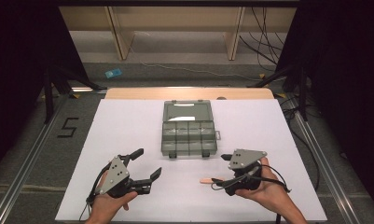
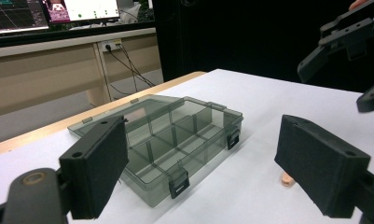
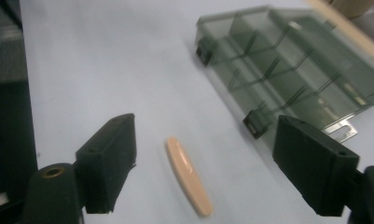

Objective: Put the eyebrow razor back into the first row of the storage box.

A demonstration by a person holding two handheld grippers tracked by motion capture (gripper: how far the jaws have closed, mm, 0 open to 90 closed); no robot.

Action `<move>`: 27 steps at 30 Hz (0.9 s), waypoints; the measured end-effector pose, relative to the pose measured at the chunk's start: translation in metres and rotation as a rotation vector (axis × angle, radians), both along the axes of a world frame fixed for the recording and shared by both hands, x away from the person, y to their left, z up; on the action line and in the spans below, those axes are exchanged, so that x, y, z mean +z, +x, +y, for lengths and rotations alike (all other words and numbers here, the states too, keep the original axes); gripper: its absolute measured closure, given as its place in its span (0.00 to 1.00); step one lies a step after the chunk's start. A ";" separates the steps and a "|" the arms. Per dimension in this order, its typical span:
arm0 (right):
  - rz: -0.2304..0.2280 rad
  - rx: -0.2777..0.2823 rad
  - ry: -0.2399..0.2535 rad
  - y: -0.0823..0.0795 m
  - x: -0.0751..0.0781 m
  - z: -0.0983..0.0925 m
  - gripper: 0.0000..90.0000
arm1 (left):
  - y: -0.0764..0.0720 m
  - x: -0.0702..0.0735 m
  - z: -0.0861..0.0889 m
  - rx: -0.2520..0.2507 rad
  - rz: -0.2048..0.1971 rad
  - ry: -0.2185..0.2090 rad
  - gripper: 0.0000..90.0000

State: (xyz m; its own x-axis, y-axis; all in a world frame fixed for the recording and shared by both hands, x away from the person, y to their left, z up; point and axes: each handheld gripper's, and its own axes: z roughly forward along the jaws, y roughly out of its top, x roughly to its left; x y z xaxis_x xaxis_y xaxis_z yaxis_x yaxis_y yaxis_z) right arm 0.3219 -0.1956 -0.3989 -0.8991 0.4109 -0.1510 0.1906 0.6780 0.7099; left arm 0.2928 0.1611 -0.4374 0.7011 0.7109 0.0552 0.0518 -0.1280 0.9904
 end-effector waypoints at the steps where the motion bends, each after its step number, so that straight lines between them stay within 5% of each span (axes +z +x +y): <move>1: 0.010 0.026 -0.067 0.004 -0.001 0.007 0.29 | 0.000 0.000 0.000 0.000 0.001 -0.002 0.18; 15: 0.131 0.115 -0.329 0.030 -0.025 0.038 0.36 | 0.000 0.000 0.000 -0.001 0.001 0.000 0.18; 27: 0.201 0.165 -0.403 0.043 -0.044 0.050 0.46 | 0.000 0.000 0.000 0.001 0.001 -0.001 0.18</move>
